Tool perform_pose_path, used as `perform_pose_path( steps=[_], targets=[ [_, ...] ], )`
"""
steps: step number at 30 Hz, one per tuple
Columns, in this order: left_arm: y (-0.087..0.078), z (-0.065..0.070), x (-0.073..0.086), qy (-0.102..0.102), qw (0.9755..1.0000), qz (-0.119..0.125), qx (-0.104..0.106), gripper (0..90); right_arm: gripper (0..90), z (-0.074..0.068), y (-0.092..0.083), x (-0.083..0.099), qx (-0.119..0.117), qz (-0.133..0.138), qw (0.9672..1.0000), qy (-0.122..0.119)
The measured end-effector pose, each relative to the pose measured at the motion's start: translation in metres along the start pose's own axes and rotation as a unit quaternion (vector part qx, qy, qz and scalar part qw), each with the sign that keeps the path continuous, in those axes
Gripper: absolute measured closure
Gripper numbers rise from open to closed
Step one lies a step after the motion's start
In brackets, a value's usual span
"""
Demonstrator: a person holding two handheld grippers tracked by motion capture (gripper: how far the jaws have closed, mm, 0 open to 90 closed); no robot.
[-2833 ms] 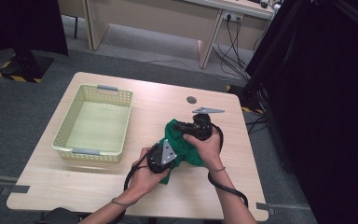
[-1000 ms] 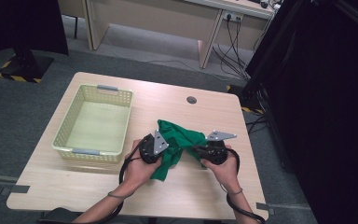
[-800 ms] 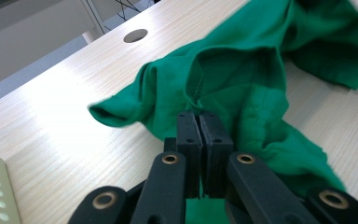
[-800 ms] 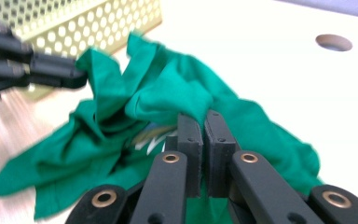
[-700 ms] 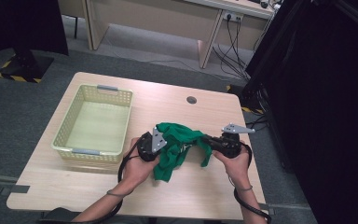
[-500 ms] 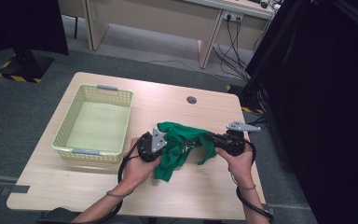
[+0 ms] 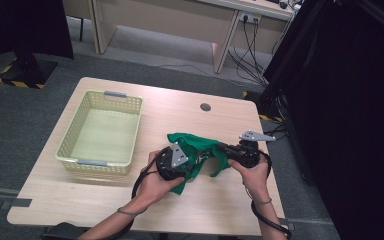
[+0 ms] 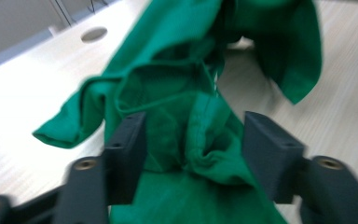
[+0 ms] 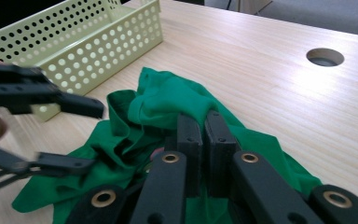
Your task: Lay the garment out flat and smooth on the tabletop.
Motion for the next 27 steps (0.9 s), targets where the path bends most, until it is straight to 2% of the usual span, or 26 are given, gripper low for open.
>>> perform_pose_path(
  steps=[4, 8, 9, 13, 18, 20, 24, 27],
  targets=[
    [0.009, 0.0, 0.004, 0.01, 0.9997, -0.02, -0.002, 64.5, 86.7, -0.003, 0.001, -0.001, -0.004, 0.0, 1.0, -0.003],
    [0.013, -0.001, 0.005, 0.016, 0.9996, -0.024, -0.002, 82.8, 86.7, -0.004, -0.001, -0.001, -0.006, 0.002, 1.0, -0.001],
    [0.013, -0.001, 0.005, 0.019, 0.9995, -0.026, -0.004, 84.7, 86.7, -0.004, -0.002, -0.001, -0.007, 0.003, 1.0, 0.0],
    [0.009, -0.003, 0.004, 0.023, 0.9996, -0.015, -0.009, 86.5, 86.6, -0.001, -0.006, -0.001, -0.003, 0.011, 0.9999, 0.005],
    [-0.012, -0.004, -0.001, 0.014, 0.9999, 0.005, 0.003, 86.4, 86.6, 0.009, -0.016, -0.005, 0.015, 0.024, 0.9994, 0.018],
    [-0.017, -0.005, -0.002, 0.014, 0.9999, 0.01, 0.001, 86.4, 86.6, 0.014, -0.021, -0.007, 0.022, 0.028, 0.9991, 0.024],
    [-0.038, -0.017, -0.007, 0.007, 0.9995, 0.027, -0.017, 86.4, 86.6, 0.02, -0.027, -0.008, 0.033, 0.032, 0.9985, 0.03],
    [-0.048, -0.026, -0.008, 0.004, 0.9991, 0.031, -0.027, 86.3, 86.4, 0.026, -0.031, -0.007, 0.043, 0.034, 0.9977, 0.04]
  ],
)
Point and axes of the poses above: each handheld gripper's, and its own axes: y roughly forward along the jaws, x roughly out of its underside, z roughly to its right, the point moved 2 cm from there along y, roughly forward along the jaws, and after that the axes turned 9 degrees about -y, right-handed, at the moved point
